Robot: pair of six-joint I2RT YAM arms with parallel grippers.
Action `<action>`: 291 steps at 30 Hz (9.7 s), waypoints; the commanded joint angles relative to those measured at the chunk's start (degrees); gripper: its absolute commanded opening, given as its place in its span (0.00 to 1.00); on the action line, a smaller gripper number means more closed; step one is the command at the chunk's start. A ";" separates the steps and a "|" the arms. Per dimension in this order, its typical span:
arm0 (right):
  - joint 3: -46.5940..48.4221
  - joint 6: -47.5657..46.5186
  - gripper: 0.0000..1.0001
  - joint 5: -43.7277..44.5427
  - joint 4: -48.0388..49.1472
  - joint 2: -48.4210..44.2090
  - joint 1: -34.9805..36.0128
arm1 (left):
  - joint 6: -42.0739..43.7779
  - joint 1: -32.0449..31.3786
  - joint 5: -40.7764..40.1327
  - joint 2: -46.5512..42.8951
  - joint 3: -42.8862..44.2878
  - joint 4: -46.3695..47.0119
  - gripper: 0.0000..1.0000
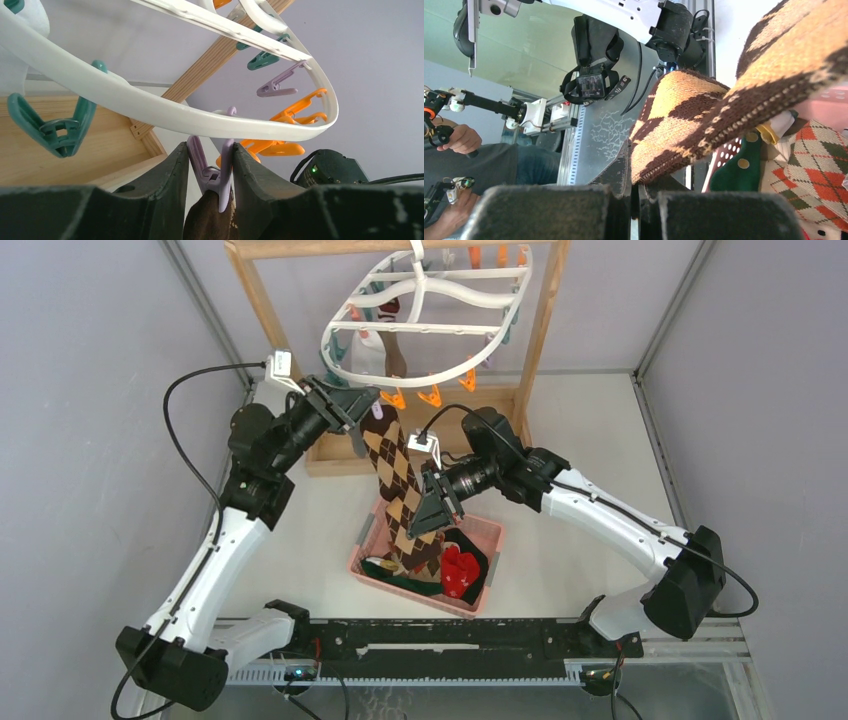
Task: Remove the socks clipped to the hanger
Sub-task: Remove the sock from the hanger, then place the sock in the bin, then remove the sock from the hanger.
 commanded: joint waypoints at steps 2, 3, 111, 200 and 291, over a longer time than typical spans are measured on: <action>0.89 -1.65 0.00 0.01 -0.40 -2.09 0.58 | -1.21 0.96 1.98 0.66 4.46 2.49 0.30; 0.90 -1.73 0.00 0.16 -0.51 -2.09 0.70 | -1.32 1.07 2.38 0.96 4.77 2.52 0.26; -0.11 -14.22 0.32 44.05 -30.64 11.70 9.57 | -0.16 -12.32 -29.78 -2.29 23.79 -37.71 0.12; 3.15 -12.99 1.00 36.94 -27.46 1.00 4.05 | 14.40 -0.09 -38.59 -0.54 -8.61 -20.46 1.00; 3.18 -5.92 1.00 34.24 -30.11 -4.90 2.75 | 20.35 -0.53 -32.69 -10.11 -5.11 -18.82 0.00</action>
